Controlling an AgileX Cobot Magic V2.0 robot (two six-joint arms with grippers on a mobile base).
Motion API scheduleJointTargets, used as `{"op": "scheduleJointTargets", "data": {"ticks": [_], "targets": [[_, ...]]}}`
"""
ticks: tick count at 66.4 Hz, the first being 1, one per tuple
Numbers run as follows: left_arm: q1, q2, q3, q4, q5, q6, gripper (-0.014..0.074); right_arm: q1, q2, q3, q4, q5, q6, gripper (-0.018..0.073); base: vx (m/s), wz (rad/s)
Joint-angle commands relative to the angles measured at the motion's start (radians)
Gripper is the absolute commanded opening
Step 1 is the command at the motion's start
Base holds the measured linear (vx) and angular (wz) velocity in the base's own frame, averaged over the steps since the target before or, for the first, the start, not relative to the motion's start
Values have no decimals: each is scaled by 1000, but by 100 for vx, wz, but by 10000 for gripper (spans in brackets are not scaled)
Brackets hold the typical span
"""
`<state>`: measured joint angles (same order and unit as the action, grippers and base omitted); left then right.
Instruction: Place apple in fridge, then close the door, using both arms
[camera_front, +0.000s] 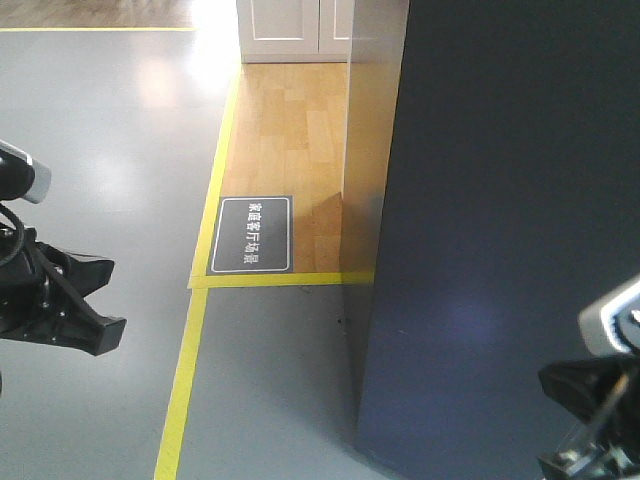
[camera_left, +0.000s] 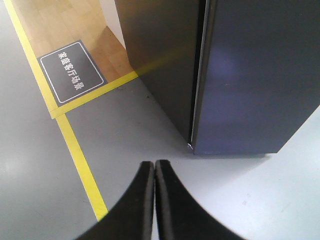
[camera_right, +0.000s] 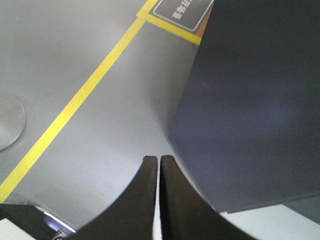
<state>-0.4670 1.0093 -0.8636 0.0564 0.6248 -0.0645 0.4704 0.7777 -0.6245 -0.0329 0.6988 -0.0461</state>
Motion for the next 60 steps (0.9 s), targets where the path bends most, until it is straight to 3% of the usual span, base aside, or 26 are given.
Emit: {"op": "scheduleJointTargets", "data": {"ticks": [1,10,23,32,45,60], "targets": [[1,-15,-24,0,-61,-10,-6,-4,60,-62,-20,-90,-4,-10,0,0],[1,-15,-24,0,-61,-10,-6,-69,171,-146,-43,-84,0,-4,0,0],[1,-15,-24,0,-61,-10,-6,-323,266,-206,19,-115,-60,-3,0,0],[1,-15,-24,0,-61,-10,-6,-459,265,-205,90,-243,-90,-3,0,0],[1,-15,-24,0,-61,-10,-6,-555,272,-242,88,-400,-108,-3,0,0],[1,-15,-24,0,-61,-10,-6,-603,331,-340,98,-602,-105,-3,0,0]]}}
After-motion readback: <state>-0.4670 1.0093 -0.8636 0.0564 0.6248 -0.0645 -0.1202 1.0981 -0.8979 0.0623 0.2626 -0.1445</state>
